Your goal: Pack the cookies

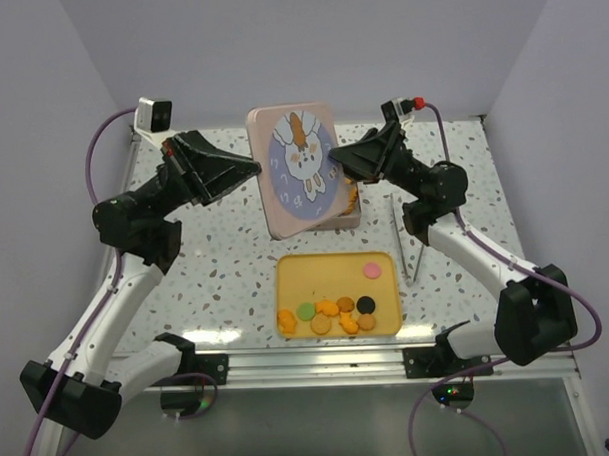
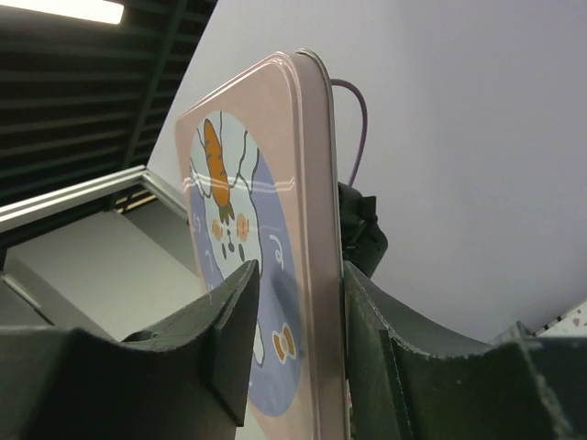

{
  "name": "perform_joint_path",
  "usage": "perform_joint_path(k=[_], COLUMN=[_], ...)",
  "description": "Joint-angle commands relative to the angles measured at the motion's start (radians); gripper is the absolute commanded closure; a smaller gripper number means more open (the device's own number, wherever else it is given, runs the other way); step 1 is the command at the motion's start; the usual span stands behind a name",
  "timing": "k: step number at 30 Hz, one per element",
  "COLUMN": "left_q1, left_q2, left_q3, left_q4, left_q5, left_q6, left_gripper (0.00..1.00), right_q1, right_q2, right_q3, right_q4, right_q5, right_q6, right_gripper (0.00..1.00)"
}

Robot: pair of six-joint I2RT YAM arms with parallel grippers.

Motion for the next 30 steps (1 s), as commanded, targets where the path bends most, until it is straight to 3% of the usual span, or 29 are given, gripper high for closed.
perform_joint_path(k=[1,9,12,14,17,20,23,24,30], left_q1=[0.006,0.006,0.006,0.006,0.006,0.009,0.012,0.017,0.04], left_q2=[-0.022,-0.053,-0.058,-0.071,-0.088,-0.088,-0.07,-0.062,0.022], left_q3=[-0.021,-0.075,-0.096,-0.11,-0.133,-0.15,-0.151,-0.15,-0.087], left_q4=[0.062,0.014,-0.015,-0.05,-0.127,-0.188,-0.248,-0.283,-0.495], left_q5=[-0.036,-0.047,-0.051,-0.061,-0.084,-0.091,-0.082,-0.081,-0.068], left_q6=[-0.003,0.008,0.019,0.039,0.082,0.112,0.152,0.186,0.351], left_gripper=[1.0,0.98,0.8,0.57,0.38,0.25,0.19,0.09,0.0], right_q1=[0.002,0.002,0.002,0.002,0.002,-0.002,-0.028,-0.039,-0.119], right_q2=[-0.009,-0.047,-0.08,-0.107,-0.136,-0.161,-0.176,-0.187,-0.175], right_q3=[0.03,0.054,0.048,0.045,0.05,0.053,0.05,0.051,0.076], right_q4=[0.102,0.014,-0.039,-0.088,-0.176,-0.257,-0.351,-0.374,-0.561], right_q5=[-0.005,-0.028,-0.034,-0.04,-0.048,-0.04,-0.022,-0.017,-0.006], right_q6=[0.034,-0.006,-0.031,-0.06,-0.118,-0.174,-0.228,-0.241,-0.322], right_gripper=[0.58,0.8,0.89,0.94,1.0,1.0,1.0,1.0,1.0])
